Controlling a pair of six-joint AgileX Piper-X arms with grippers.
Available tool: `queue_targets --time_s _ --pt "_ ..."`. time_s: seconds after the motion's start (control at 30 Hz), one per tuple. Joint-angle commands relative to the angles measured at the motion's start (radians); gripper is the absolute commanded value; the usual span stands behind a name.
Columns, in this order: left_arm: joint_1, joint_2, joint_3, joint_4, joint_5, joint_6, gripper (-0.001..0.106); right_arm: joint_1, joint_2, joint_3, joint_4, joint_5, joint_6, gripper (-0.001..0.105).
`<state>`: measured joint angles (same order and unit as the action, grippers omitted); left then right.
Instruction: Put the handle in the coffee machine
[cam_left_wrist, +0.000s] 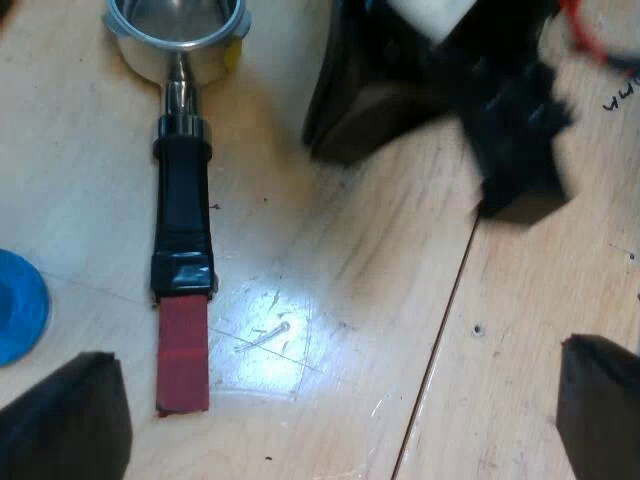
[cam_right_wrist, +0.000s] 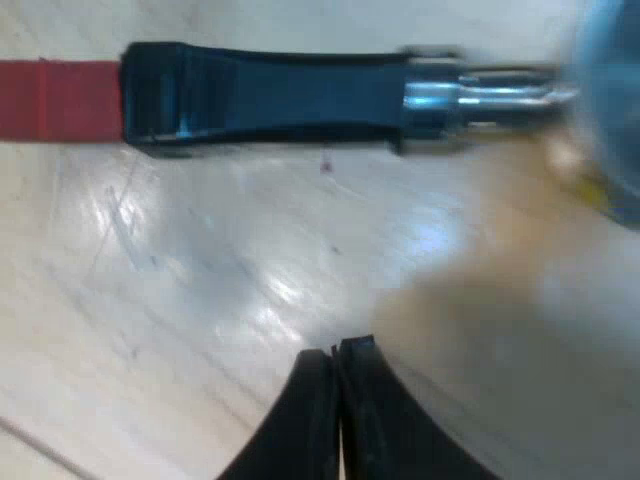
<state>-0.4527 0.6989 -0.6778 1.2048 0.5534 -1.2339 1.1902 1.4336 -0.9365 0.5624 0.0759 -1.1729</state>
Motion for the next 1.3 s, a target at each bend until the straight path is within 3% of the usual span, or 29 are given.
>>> queue_targets --time_s 0.03,0.2,0.23,0.3,0.47,0.53,0.73,0.93,1.1,1.3 --pt "0.002 -0.006 -0.006 -0.001 -0.004 0.006 0.087 0.001 -0.084 -0.003 0.074 0.039 -0.024 0.000" --pt "0.002 -0.006 -0.006 -0.004 -0.004 0.006 0.087 0.001 -0.166 -0.015 0.136 0.050 -0.077 0.000" --pt "0.002 -0.006 -0.006 -0.006 -0.004 0.006 0.087 0.001 -0.185 -0.025 0.163 0.058 -0.088 0.004" --pt "0.002 -0.006 -0.006 -0.010 -0.004 0.006 0.087 0.001 -0.203 -0.042 0.206 0.086 -0.088 0.017" --pt "0.002 -0.006 -0.006 -0.020 -0.004 0.006 0.087 0.000 -0.232 -0.109 0.282 0.141 -0.114 0.072" --pt "0.002 -0.006 -0.006 -0.026 -0.004 0.006 0.087 0.000 -0.232 -0.130 0.282 0.152 -0.134 0.080" --pt "0.002 -0.006 -0.006 -0.073 -0.004 0.006 0.087 -0.050 -0.224 -0.176 0.282 0.178 -0.163 0.081" --pt "0.002 -0.006 -0.006 -0.081 -0.001 0.006 0.087 -0.171 -0.211 -0.175 0.282 0.075 -0.176 0.082" --pt "0.002 -0.006 -0.006 -0.081 -0.001 0.006 0.087 -0.227 -0.166 -0.175 0.282 0.050 -0.230 0.095" --pt "0.002 -0.006 -0.006 -0.081 -0.001 0.006 0.087 -0.259 -0.069 -0.175 0.229 0.013 -0.259 0.096"
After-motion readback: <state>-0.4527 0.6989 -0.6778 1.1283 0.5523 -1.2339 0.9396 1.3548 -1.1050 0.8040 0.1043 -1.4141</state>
